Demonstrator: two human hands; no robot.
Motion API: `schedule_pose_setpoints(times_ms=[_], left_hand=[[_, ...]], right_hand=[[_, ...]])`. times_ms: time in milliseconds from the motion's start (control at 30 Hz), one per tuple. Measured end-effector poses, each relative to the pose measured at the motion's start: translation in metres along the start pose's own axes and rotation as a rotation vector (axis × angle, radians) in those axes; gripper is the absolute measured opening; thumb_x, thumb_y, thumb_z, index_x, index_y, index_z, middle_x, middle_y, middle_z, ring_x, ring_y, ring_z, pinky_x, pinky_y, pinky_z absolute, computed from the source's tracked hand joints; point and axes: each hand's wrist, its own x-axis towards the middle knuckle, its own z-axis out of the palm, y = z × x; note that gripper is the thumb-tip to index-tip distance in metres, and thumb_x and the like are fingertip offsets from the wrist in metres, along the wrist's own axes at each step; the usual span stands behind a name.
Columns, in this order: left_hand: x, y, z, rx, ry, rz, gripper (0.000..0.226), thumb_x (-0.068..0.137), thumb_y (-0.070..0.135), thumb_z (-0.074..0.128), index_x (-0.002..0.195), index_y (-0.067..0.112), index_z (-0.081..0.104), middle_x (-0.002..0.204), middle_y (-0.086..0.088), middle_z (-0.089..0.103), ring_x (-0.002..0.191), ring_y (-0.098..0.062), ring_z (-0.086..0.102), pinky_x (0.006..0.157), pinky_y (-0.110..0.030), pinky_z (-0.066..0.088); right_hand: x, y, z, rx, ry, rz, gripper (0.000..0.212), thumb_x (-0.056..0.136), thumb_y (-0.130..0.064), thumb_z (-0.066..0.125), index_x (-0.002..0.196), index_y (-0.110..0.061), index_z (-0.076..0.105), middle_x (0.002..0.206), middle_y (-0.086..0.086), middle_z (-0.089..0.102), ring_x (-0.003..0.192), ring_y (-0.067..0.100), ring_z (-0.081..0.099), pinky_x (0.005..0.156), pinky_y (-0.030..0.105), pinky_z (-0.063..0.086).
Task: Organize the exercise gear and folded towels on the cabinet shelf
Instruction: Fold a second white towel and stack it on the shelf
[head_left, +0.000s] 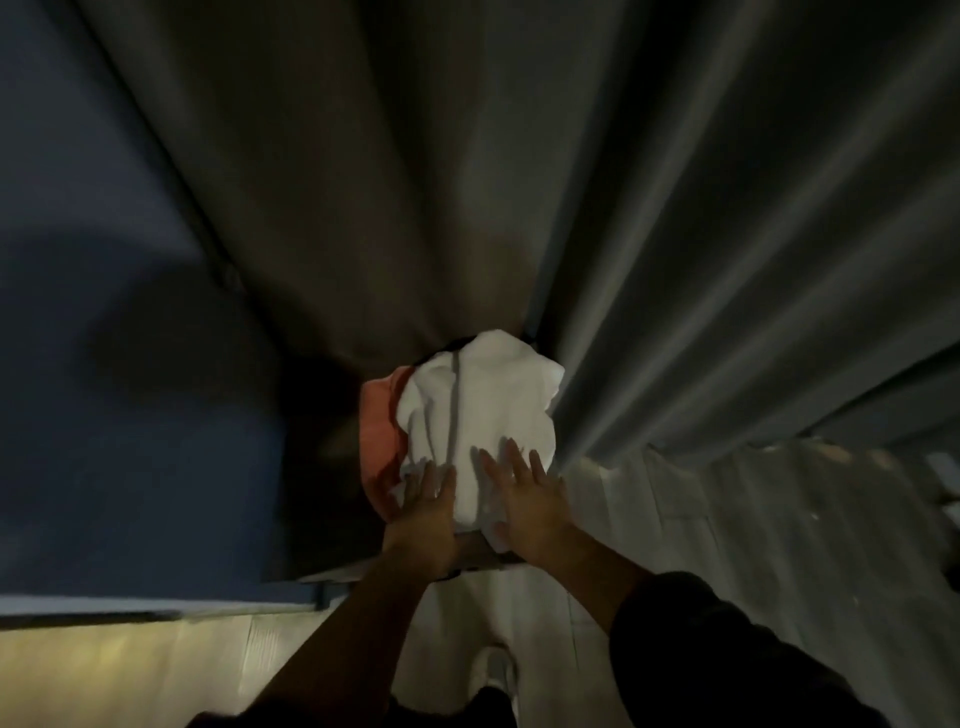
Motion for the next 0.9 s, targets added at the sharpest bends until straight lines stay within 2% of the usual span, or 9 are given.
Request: schedule_pose_setpoints(times_ms=[100,200,367,467,567,667,733,800,900], left_hand=[[0.024,0.006,0.008,-0.054,0.027,-0.064,0.099,0.09,0.046,0.06,0.154,0.028,-0.013,0.163,-0.003,-0.016,0.15,-0.029,-0.01,0.12,-0.055,0.011],[0.042,0.009,0.013,-0.029,0.074,-0.099,0.103,0.086,0.049,0.064,0.154,0.026,-0.011,0.163,-0.005,-0.01,0.15,-0.03,0.001,0.119,-0.053,0.017],[0.059,0.01,0.022,0.089,0.213,-0.067,0.062,0.091,0.04,0.06,0.143,0.022,0.03,0.15,-0.01,0.027,0.137,-0.029,0.032,0.107,-0.045,0.038],[0.063,0.007,0.02,0.081,0.265,-0.021,0.046,0.095,0.032,0.053,0.138,0.022,0.039,0.142,-0.01,0.037,0.127,-0.027,0.044,0.098,-0.041,0.045],[0.057,0.001,0.008,-0.121,0.363,0.067,0.039,0.098,0.022,0.045,0.137,0.025,0.044,0.135,-0.004,0.05,0.117,-0.021,0.053,0.094,-0.034,0.047],[0.043,0.002,-0.017,-0.279,0.458,0.154,0.036,0.099,0.018,0.045,0.134,0.02,0.047,0.125,-0.006,0.058,0.107,-0.022,0.059,0.087,-0.031,0.047],[0.027,0.008,-0.046,-0.292,0.587,0.207,0.031,0.095,0.015,0.054,0.126,0.015,0.056,0.117,-0.007,0.062,0.102,-0.023,0.061,0.08,-0.026,0.042],[0.013,0.012,-0.079,-0.2,0.761,0.266,0.026,0.084,0.011,0.068,0.11,0.011,0.066,0.101,-0.007,0.068,0.089,-0.023,0.066,0.073,-0.022,0.041],[-0.005,0.019,-0.127,-0.233,0.807,0.267,0.03,0.089,0.012,0.061,0.119,0.011,0.063,0.111,-0.009,0.066,0.095,-0.026,0.066,0.084,-0.034,0.051]], right_hand=[[0.022,0.008,0.012,0.04,0.005,0.021,0.094,0.092,-0.053,0.053,0.152,-0.038,-0.017,0.162,0.006,-0.021,0.15,0.036,-0.003,0.118,0.059,0.016],[0.043,0.016,0.022,0.097,-0.009,0.027,0.092,0.094,-0.052,0.053,0.151,-0.037,-0.018,0.161,0.003,-0.024,0.15,0.035,-0.004,0.12,0.055,0.016],[0.065,0.023,0.04,0.123,0.088,-0.034,0.089,0.096,-0.05,0.052,0.148,-0.038,-0.02,0.16,-0.001,-0.027,0.151,0.026,-0.004,0.122,0.045,0.016],[0.071,0.027,0.048,0.115,0.156,-0.073,0.089,0.095,-0.047,0.055,0.142,-0.043,-0.021,0.16,0.001,-0.026,0.151,0.026,0.002,0.121,0.042,0.02],[0.073,0.027,0.044,0.082,0.22,-0.057,0.093,0.095,-0.042,0.058,0.144,-0.043,-0.021,0.161,0.0,-0.022,0.15,0.025,0.009,0.119,0.039,0.028],[0.069,0.023,0.022,0.137,0.283,-0.019,0.075,0.095,-0.036,0.059,0.153,-0.032,0.012,0.162,0.004,0.003,0.139,0.024,0.033,0.11,0.032,0.037],[0.065,0.019,-0.002,0.2,0.384,-0.039,0.054,0.093,-0.028,0.06,0.141,-0.021,0.038,0.148,0.004,0.033,0.118,0.021,0.05,0.095,0.025,0.044],[0.058,0.016,-0.033,0.24,0.483,-0.062,0.04,0.094,-0.017,0.058,0.132,-0.013,0.049,0.132,0.007,0.048,0.111,0.026,0.055,0.085,0.026,0.044],[0.048,0.011,-0.08,0.292,0.599,-0.14,0.034,0.095,-0.017,0.06,0.126,-0.005,0.057,0.127,0.015,0.056,0.115,0.029,0.055,0.096,0.029,0.041]])
